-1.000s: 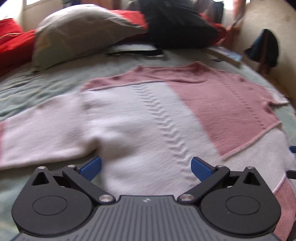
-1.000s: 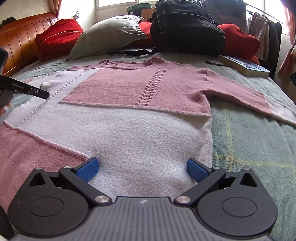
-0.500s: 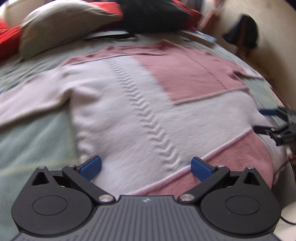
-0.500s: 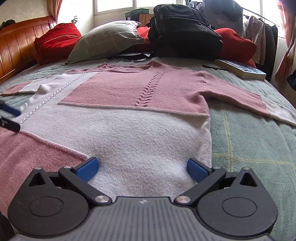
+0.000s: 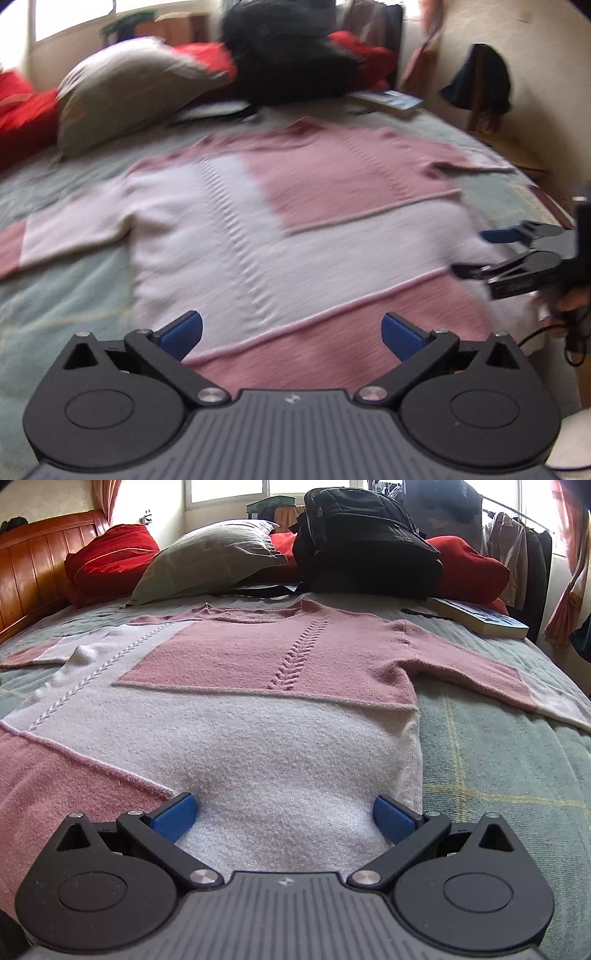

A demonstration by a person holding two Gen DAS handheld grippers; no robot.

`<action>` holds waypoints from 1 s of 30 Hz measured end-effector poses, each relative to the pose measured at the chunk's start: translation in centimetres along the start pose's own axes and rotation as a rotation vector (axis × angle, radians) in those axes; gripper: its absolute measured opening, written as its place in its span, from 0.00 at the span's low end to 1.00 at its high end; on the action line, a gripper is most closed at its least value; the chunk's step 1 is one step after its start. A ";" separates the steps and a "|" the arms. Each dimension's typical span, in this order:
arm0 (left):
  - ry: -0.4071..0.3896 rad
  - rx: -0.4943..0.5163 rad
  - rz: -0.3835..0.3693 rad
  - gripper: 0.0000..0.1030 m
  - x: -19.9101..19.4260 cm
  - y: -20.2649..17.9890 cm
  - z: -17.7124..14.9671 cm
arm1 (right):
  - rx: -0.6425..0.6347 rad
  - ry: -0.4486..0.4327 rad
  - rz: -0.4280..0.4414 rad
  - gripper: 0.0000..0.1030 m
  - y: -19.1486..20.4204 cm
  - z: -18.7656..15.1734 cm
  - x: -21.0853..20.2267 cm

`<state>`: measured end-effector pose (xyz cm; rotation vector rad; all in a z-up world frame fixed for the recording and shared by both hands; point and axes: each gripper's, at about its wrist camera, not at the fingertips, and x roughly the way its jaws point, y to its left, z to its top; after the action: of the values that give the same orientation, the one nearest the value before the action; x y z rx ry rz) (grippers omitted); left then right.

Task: Fold clothes

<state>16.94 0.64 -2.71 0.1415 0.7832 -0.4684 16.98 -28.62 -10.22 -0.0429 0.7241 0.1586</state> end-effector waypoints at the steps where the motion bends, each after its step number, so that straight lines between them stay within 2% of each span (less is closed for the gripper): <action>1: -0.003 0.022 0.007 0.99 0.4 -0.8 0.1 | 0.001 0.000 0.000 1.00 0.0 0.0 0.0; 4: 0.001 0.071 0.043 0.99 1.8 -2.8 0.0 | 0.006 0.001 0.001 1.00 0.0 0.0 0.1; 10: 0.070 0.053 0.095 0.99 3.5 -3.7 -3.6 | -0.003 -0.034 0.005 1.00 0.0 -0.5 -0.2; 12: 0.028 0.067 0.115 0.99 2.4 -3.9 -5.0 | -0.015 -0.056 0.010 1.00 -0.1 -0.9 -0.4; 18: 0.043 0.014 0.137 0.99 -0.2 -3.7 -7.0 | -0.077 -0.064 0.027 1.00 -0.4 -1.6 -2.4; 21: 0.038 0.024 0.139 0.99 -1.5 -4.2 -7.0 | -0.083 -0.081 0.049 1.00 -0.3 -2.2 -4.9; 23: 0.005 0.033 0.123 0.99 -2.0 -4.5 -6.4 | -0.098 -0.122 0.088 1.00 0.3 -2.4 -6.3; 26: -0.022 0.022 0.132 0.99 -2.0 -4.9 -4.9 | -0.129 -0.151 0.125 1.00 1.9 -1.7 -6.6; 28: -0.045 0.020 0.131 0.99 -2.1 -5.6 -4.4 | -0.147 -0.124 0.114 1.00 3.0 -1.6 -5.5; 30: -0.057 0.026 0.087 0.99 -2.2 -6.2 -4.5 | -0.144 -0.072 0.094 1.00 3.6 -2.1 -4.4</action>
<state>9.84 -2.80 -4.03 0.1848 0.7128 -0.3986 11.82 -25.87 -8.85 -0.1400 0.6425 0.3011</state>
